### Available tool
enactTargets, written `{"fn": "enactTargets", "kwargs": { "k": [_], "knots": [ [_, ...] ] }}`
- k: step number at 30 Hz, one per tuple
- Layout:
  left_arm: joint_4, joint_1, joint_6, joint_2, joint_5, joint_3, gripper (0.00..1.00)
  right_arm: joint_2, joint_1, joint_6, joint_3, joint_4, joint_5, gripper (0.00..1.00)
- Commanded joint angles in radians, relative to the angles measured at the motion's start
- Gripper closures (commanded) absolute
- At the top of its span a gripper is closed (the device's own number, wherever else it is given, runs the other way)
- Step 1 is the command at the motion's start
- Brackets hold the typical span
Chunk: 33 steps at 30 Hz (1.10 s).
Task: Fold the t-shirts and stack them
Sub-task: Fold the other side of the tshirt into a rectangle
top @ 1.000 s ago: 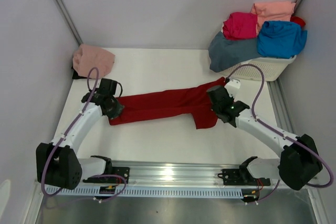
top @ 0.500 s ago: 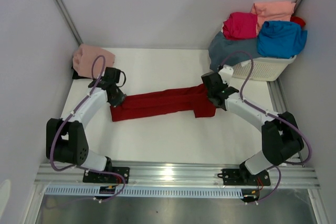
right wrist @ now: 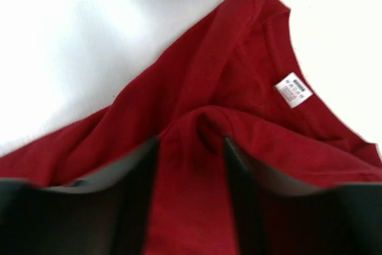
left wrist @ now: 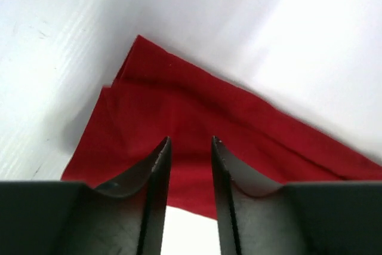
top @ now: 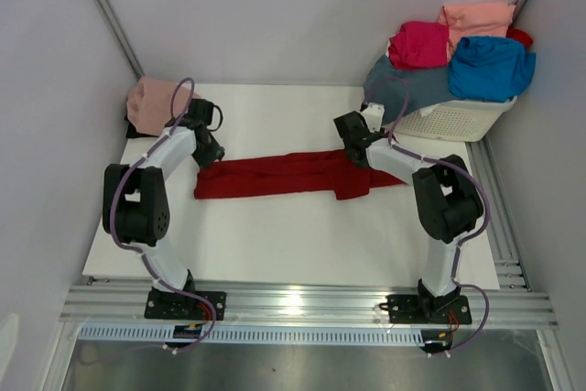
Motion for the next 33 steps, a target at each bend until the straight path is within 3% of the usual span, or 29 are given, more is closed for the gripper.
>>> {"fn": "enactTargets", "kwargs": {
  "k": [1, 2, 3, 9, 15, 22, 28, 33],
  "knots": [
    [0.041, 0.010, 0.036, 0.037, 0.050, 0.020, 0.57, -0.002, -0.001, -0.040, 0.045, 0.024, 0.029, 0.41],
    [0.053, 0.010, 0.034, 0.038, 0.057, 0.012, 0.52, -0.013, 0.001, -0.048, 0.035, 0.048, 0.027, 0.33],
    [0.061, 0.010, 0.036, 0.037, 0.062, 0.007, 0.45, -0.025, 0.002, -0.058, 0.012, 0.062, 0.023, 0.30],
    [0.101, 0.010, 0.033, -0.012, 0.082, -0.032, 0.22, -0.122, 0.009, -0.112, -0.062, 0.119, 0.017, 0.24],
    [0.165, 0.004, -0.012, -0.158, 0.119, -0.190, 0.21, -0.198, 0.028, -0.051, -0.114, 0.013, 0.060, 0.25],
    [0.144, -0.071, -0.082, -0.230, 0.073, -0.258, 0.22, -0.260, 0.067, 0.043, -0.257, -0.011, 0.023, 0.25],
    [0.152, -0.086, -0.118, -0.197, 0.093, -0.309, 0.24, -0.293, 0.091, 0.094, -0.373, 0.010, -0.015, 0.28],
    [0.139, -0.097, -0.128, -0.158, 0.090, -0.299, 0.25, -0.260, 0.081, 0.074, -0.368, 0.038, -0.019, 0.33]
  ]
}}
